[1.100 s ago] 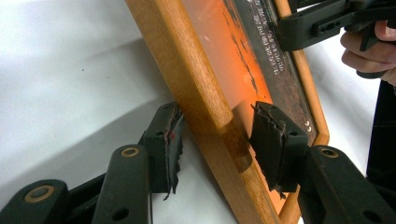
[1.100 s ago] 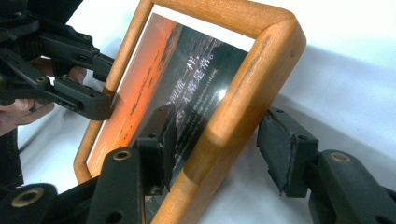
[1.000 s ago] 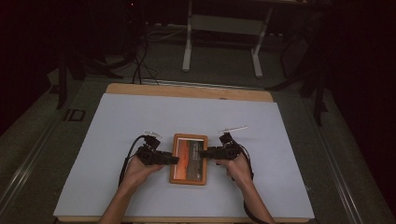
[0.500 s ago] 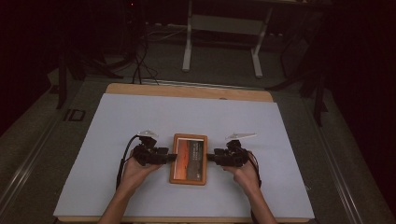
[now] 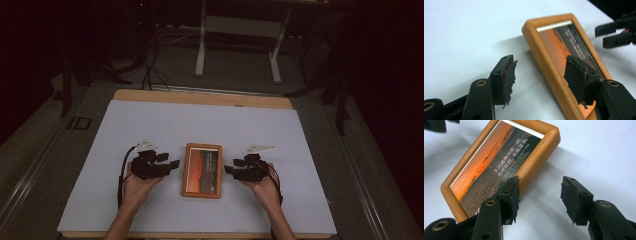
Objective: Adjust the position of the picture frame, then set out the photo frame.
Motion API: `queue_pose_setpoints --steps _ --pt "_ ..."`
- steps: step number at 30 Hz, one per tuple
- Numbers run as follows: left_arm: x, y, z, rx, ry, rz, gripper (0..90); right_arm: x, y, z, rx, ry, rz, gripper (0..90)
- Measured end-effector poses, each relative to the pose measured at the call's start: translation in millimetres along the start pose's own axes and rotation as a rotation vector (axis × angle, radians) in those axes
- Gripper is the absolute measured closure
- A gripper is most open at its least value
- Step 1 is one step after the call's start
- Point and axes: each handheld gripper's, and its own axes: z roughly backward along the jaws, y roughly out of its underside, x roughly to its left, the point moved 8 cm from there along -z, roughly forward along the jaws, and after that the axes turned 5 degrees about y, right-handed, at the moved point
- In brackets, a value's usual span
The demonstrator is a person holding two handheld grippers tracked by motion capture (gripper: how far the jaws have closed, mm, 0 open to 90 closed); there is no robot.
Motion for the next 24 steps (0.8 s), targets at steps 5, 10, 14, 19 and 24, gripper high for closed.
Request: queue_pose_setpoints --steps 5,10,14,19,24 --pt "-2.4 -2.9 5.0 -0.017 -0.018 -0.015 41.3 1.5 -1.3 0.7 -0.004 0.01 0.02 48.0" --pt "-7.8 -4.1 13.0 -0.041 -0.026 -0.023 41.3 2.5 -4.1 0.2 -0.002 0.022 0.034 48.6" --pt "-11.9 -4.3 19.2 -0.058 -0.03 -0.026 41.2 4.3 -12.2 0.5 -0.008 0.04 0.071 51.0" --pt "-15.7 -2.5 22.9 -0.071 -0.031 -0.025 41.2 6.6 -25.5 -3.0 -0.039 0.068 0.098 61.4" --pt "-18.0 -2.1 28.5 -0.081 -0.029 -0.028 40.8 8.3 -38.2 -10.0 -0.053 0.081 0.124 85.0"
